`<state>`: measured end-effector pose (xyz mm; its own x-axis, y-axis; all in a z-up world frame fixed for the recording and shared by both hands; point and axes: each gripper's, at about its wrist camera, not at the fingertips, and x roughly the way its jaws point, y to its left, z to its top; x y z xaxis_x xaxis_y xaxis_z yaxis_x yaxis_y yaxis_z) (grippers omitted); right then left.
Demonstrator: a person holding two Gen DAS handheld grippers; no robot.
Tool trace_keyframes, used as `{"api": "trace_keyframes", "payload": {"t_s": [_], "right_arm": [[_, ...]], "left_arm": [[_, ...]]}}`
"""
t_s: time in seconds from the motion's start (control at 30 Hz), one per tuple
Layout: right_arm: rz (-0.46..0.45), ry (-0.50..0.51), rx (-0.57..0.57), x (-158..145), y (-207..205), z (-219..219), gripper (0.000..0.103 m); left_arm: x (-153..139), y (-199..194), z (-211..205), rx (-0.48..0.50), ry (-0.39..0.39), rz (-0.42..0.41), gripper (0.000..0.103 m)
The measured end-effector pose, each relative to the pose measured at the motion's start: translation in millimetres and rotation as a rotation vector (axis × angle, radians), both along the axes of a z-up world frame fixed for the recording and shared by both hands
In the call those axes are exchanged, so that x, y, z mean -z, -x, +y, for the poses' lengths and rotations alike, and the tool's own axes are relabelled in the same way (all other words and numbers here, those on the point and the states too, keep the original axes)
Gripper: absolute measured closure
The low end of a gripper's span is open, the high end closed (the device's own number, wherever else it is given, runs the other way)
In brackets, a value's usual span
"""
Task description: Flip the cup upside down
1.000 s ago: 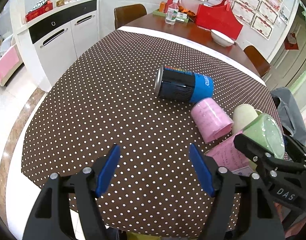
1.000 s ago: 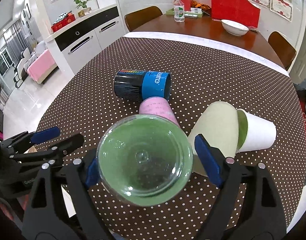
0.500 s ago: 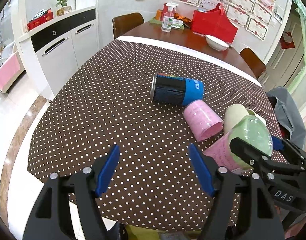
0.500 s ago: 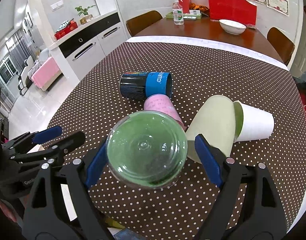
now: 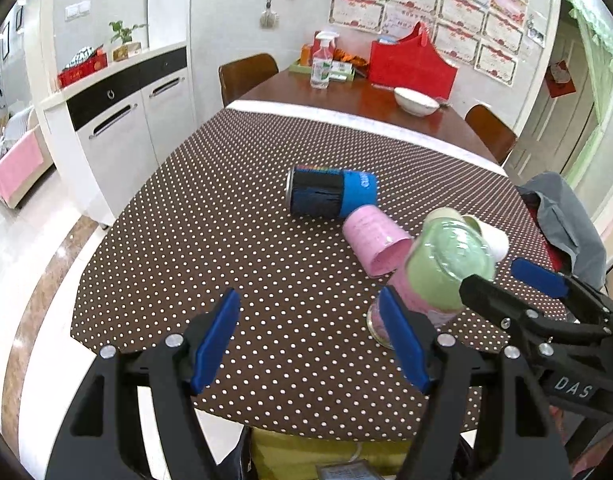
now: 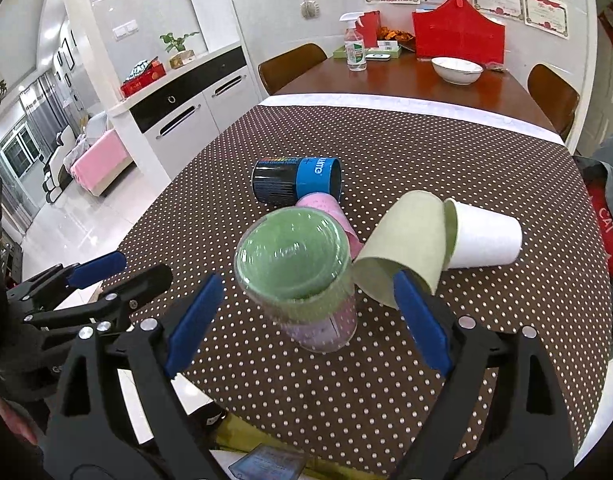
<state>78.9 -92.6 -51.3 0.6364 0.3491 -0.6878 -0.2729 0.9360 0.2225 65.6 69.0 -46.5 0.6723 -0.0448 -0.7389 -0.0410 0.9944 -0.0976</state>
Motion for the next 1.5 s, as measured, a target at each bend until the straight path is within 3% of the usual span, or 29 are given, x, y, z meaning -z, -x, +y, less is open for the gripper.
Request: {"api": "trace_keyframes", "payload": {"t_s": [0.5,0.83,1.5], "right_arm": [[-0.068,-0.031,0.047,-10,51,-39,0.015],[-0.151,-0.015,0.092,-23,81,-56,0.013],[-0.309,0.016,0.100,-52,121,-59,0.013]], "left_arm": [[-19,46,-42,0.045,-0.037,-0.106,0.032],[-36,80,-63,0.058,-0.094,-0.225,0.032],[-70,128,-63,0.010,-0.086,-0.422,0.032]]}}
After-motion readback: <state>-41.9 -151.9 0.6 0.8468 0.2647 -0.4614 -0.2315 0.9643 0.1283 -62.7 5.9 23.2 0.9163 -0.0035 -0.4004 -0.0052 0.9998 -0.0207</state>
